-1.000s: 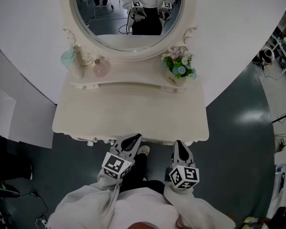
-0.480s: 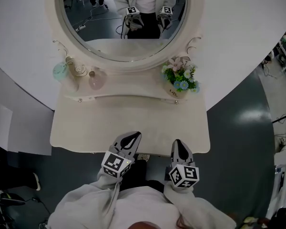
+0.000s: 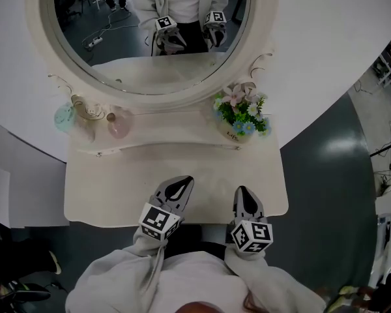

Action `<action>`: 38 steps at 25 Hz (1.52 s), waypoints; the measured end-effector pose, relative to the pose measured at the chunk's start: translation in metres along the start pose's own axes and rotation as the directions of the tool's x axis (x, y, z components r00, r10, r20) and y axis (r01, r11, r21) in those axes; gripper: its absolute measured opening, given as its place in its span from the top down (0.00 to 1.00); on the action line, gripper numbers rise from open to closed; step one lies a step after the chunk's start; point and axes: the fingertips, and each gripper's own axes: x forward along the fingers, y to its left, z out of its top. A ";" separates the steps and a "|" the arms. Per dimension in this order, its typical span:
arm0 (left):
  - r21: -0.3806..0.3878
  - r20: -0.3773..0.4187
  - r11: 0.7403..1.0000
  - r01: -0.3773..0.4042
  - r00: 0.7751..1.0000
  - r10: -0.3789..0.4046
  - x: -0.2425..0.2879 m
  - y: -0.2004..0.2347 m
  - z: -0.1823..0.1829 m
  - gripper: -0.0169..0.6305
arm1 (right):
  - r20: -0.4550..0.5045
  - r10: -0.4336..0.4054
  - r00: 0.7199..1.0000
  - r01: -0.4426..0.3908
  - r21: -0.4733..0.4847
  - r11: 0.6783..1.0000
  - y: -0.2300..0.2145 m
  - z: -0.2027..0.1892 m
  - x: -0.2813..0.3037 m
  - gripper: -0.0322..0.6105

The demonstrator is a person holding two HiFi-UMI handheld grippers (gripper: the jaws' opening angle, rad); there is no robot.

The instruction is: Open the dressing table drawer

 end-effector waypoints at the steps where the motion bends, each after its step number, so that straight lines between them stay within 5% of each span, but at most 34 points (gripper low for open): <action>1: 0.000 0.000 1.000 0.006 1.000 -0.006 0.004 0.003 0.000 0.95 | 0.001 -0.004 1.000 0.004 0.002 1.000 -0.001 0.001 0.004 0.89; 18: -0.034 -0.026 0.997 0.067 0.997 -0.068 0.034 0.014 -0.011 0.95 | -0.060 -0.106 0.993 0.106 -0.015 0.994 -0.032 -0.012 0.031 0.89; 31: -0.055 -0.048 0.998 0.020 0.999 -0.023 0.047 0.016 -0.018 0.95 | -0.128 -0.080 0.989 0.061 -0.148 0.987 -0.060 -0.010 0.092 0.89; 38: -0.072 -0.063 0.997 0.019 0.998 -0.024 0.051 0.014 -0.024 0.95 | -0.133 -0.079 0.988 0.059 -0.146 0.988 -0.067 -0.006 0.123 0.88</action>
